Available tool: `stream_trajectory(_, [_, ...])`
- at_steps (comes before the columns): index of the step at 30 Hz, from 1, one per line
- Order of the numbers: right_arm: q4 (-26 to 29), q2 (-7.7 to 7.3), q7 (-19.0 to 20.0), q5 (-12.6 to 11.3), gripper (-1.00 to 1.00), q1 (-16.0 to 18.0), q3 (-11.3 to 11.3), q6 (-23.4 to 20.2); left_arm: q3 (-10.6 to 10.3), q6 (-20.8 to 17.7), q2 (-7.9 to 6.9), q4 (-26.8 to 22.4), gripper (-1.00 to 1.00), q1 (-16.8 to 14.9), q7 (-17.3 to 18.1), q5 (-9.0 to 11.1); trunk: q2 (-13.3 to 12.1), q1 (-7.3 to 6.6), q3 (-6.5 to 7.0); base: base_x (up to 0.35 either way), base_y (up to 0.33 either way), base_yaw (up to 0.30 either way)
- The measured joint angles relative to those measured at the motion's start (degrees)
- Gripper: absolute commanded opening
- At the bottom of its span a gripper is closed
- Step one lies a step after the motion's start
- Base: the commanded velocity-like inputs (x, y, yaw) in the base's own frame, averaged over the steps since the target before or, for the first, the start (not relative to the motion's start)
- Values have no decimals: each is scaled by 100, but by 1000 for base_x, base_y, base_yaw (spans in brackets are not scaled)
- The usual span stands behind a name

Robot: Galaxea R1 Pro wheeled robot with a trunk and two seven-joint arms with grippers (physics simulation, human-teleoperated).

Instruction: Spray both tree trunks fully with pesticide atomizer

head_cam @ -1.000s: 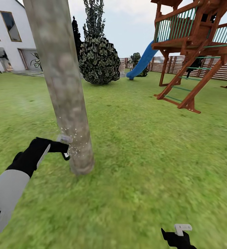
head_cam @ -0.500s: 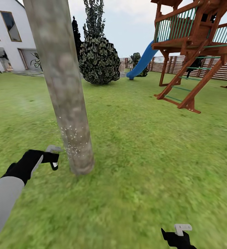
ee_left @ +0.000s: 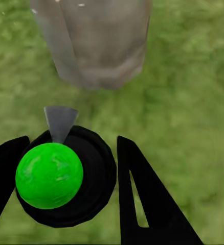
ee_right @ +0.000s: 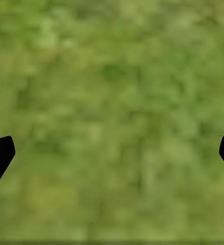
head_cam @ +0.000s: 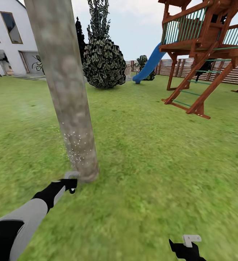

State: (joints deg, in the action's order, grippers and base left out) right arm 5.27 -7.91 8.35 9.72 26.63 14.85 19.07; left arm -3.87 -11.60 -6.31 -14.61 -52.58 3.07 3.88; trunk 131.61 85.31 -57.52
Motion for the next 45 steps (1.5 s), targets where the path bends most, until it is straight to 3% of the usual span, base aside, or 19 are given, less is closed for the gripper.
stream_trajectory(2, [0,0,0,1,100,0,0,0,75,9,58,36,-100,80,-497,295,0,0,-1,0,0,0])
stream_trajectory(3, [0,0,0,3,100,0,0,0,87,15,82,40,-100,175,-615,426,0,0,-1,0,0,0])
stream_trajectory(5, [-2,0,0,4,100,0,0,0,90,21,133,16,-100,324,-670,498,0,0,-1,0,0,0])
stream_trajectory(11, [-9,7,13,-2,100,0,0,-7,86,23,148,7,-100,524,-843,490,0,0,0,133,-89,0])
stream_trajectory(36, [-9,9,18,-4,100,0,0,0,87,36,267,37,-100,538,-913,507,0,0,0,120,-247,67])
stream_trajectory(45, [-9,14,24,-2,100,0,-8,0,89,38,297,37,-100,538,-913,495,0,0,21,178,-241,199])
